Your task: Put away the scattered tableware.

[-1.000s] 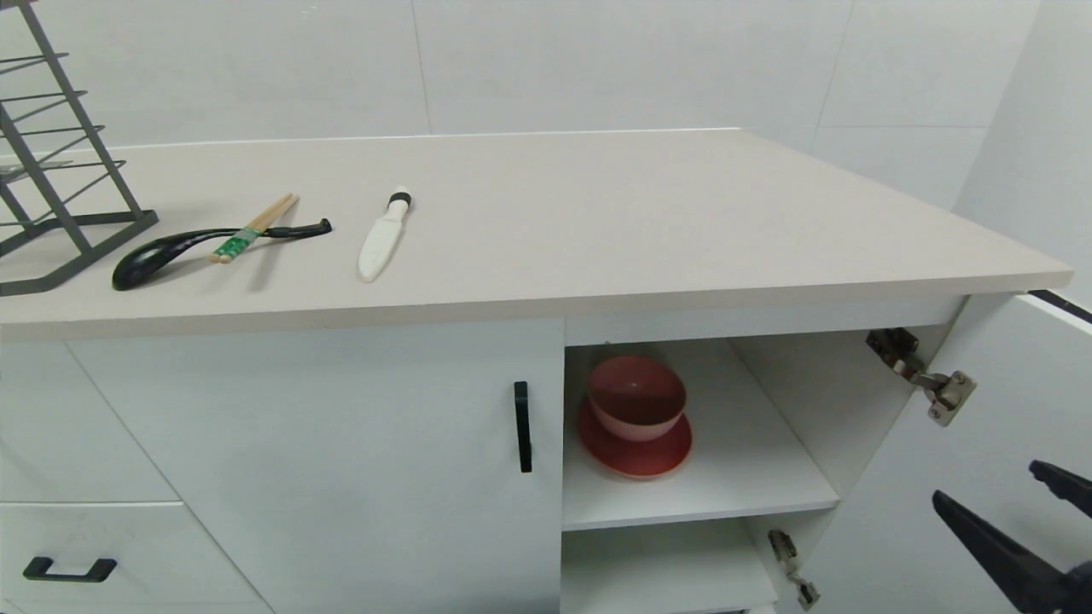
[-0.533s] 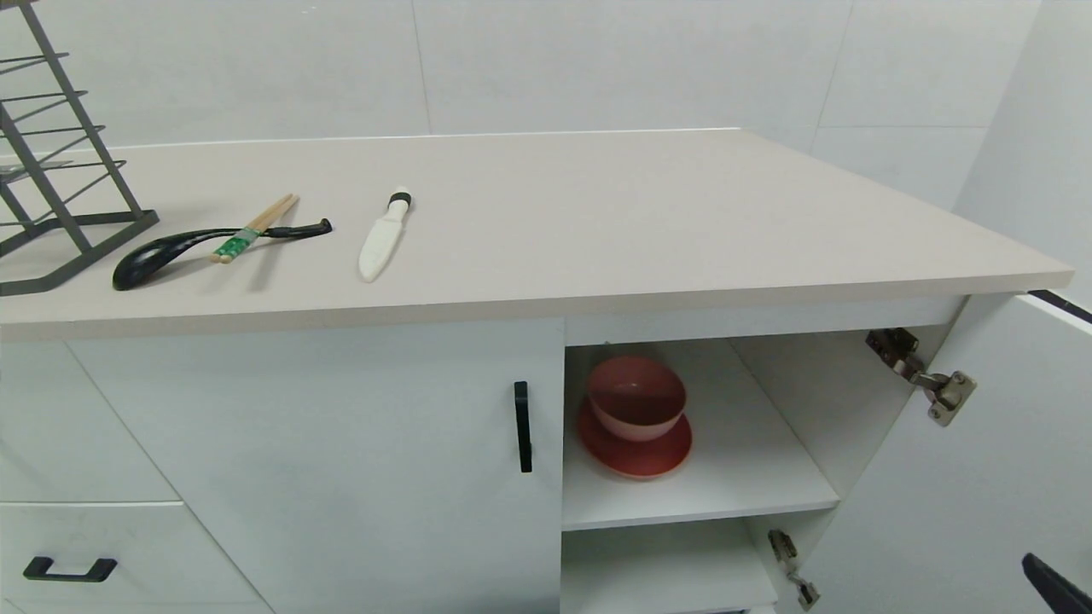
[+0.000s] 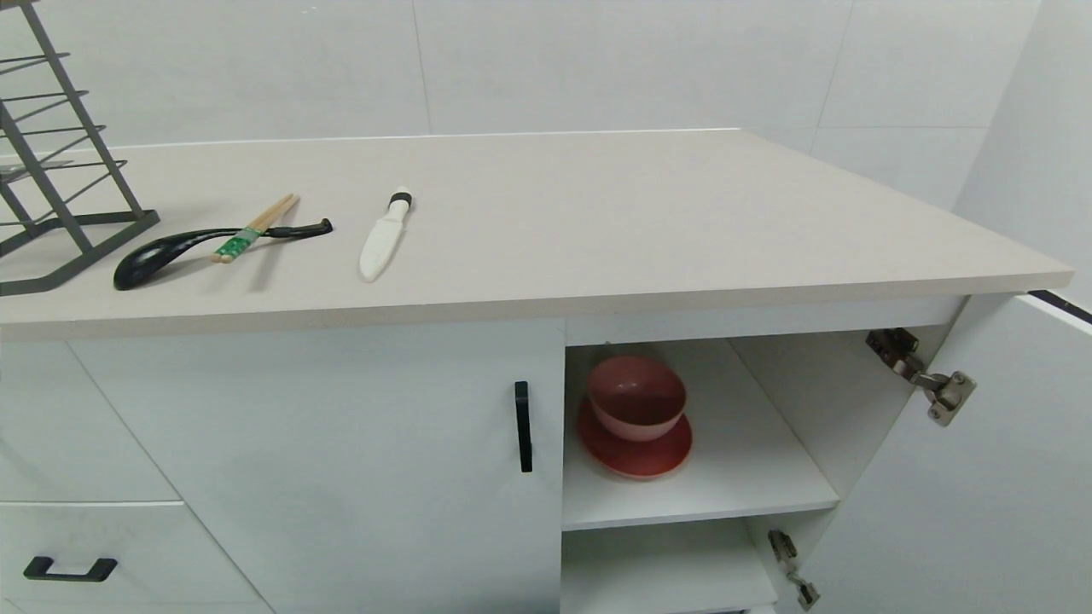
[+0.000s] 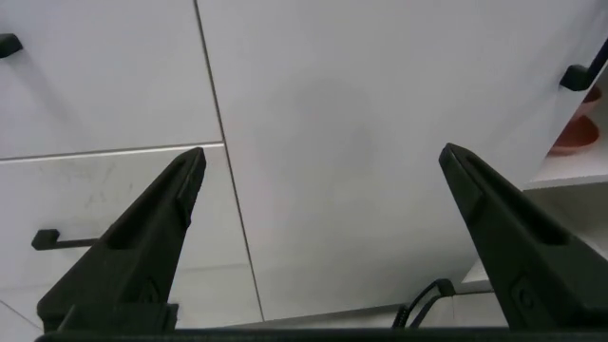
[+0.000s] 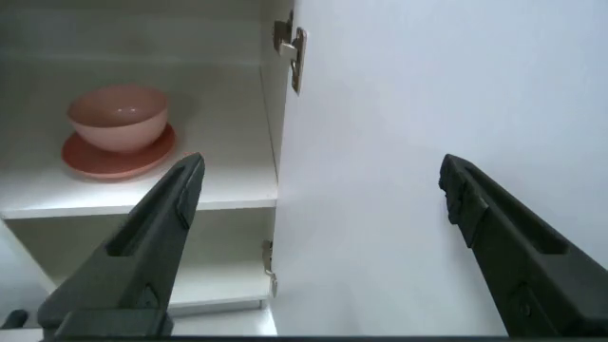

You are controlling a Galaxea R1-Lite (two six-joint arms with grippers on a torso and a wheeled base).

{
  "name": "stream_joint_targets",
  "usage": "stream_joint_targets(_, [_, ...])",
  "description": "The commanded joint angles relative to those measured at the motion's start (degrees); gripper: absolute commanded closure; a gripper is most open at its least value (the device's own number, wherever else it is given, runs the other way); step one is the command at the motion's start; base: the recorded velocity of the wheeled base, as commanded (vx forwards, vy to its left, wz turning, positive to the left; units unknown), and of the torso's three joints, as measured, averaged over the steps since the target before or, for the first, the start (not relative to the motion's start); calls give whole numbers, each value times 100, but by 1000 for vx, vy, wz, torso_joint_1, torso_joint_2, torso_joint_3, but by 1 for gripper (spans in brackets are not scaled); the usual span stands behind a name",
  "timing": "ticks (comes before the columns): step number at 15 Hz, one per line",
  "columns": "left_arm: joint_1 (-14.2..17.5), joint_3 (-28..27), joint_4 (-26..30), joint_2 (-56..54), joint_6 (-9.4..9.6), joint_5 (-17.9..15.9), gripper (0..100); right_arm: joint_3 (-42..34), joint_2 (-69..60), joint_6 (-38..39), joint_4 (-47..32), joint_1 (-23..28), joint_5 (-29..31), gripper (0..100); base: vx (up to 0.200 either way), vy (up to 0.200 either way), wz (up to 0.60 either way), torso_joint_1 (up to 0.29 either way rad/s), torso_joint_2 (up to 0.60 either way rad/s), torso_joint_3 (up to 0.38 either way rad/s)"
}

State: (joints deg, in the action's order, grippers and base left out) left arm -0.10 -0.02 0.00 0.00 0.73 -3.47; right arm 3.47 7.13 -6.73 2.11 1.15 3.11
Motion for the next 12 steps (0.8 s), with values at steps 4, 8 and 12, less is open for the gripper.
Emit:
stream_joint_targets(4, [1, 2, 0, 0, -3, 216, 0, -330, -309, 796, -272, 70, -188, 0, -150, 0, 0, 4, -1, 2])
stream_joint_targets(8, [1, 2, -9, 0, -3, 216, 0, -330, -309, 805, -264, 61, -188, 0, -200, 0, 0, 1, 1, 5])
stream_joint_targets(12, [1, 2, -9, 0, -3, 233, 0, -330, -309, 805, -264, 61, -188, 0, -200, 0, 0, 2, -2, 5])
